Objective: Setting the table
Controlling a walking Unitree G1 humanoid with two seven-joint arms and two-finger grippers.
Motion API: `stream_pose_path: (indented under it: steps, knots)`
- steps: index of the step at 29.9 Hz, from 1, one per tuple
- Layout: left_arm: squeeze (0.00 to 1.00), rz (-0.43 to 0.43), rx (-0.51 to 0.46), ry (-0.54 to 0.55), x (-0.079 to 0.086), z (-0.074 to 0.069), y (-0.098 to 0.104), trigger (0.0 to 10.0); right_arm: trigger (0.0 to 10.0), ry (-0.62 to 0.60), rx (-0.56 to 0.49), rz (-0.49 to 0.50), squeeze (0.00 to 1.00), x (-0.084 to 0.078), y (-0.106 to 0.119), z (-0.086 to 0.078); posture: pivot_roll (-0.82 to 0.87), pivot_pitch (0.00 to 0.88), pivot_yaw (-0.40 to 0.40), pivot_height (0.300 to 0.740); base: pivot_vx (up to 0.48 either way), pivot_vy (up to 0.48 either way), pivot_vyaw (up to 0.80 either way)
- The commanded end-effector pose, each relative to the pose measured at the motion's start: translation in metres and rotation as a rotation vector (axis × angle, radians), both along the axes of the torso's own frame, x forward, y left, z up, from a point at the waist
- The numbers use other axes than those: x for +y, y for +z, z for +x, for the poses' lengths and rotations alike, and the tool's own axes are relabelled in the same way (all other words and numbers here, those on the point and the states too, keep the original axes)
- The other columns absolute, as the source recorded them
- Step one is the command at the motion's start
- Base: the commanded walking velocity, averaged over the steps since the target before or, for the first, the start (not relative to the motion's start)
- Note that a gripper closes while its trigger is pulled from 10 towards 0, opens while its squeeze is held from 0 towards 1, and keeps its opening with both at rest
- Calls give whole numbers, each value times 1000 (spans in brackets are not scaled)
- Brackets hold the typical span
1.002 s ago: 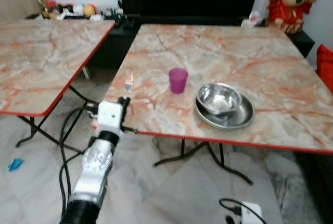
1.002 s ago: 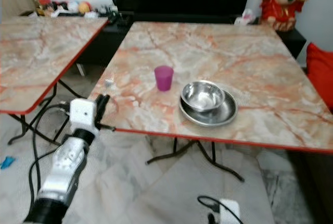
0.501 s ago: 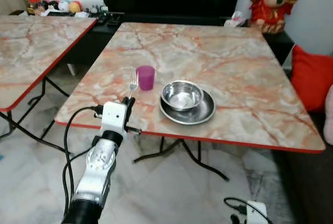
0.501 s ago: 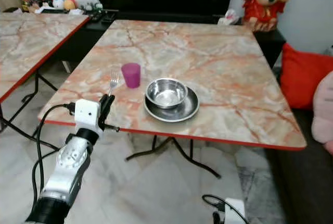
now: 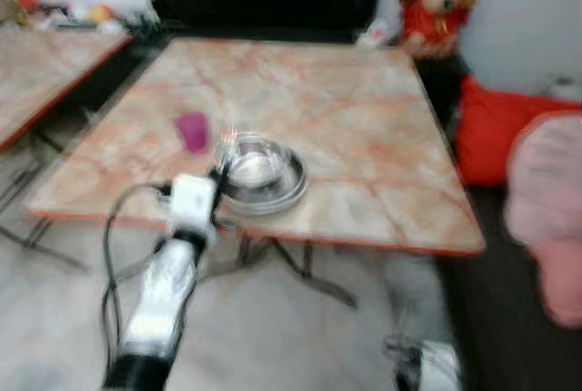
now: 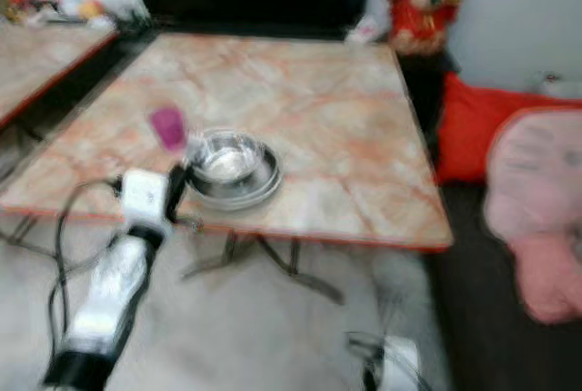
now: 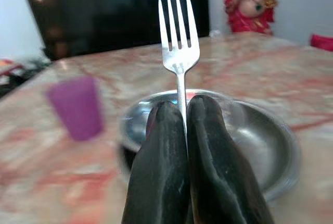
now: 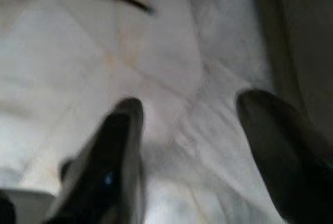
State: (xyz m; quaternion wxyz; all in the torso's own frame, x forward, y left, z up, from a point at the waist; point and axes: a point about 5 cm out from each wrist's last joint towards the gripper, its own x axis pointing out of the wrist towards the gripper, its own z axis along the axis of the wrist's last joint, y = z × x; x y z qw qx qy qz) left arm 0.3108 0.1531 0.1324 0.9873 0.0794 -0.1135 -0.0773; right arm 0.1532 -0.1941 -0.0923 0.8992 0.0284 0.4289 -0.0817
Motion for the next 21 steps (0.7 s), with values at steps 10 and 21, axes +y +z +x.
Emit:
stream_pose_path:
  steps: [10,21]
  knots:
    - [0,0,-21,-11,-3,2,6,10000,10000,-11,-6,-12,0,-4,1,2,8,0,-15,740,0,-339,0]
    - [0,-7,-14,-14,-3,3,6,10000,10000,-20,0,-2,0,-3,1,2,9,3,-13,740,0,-47,-184]
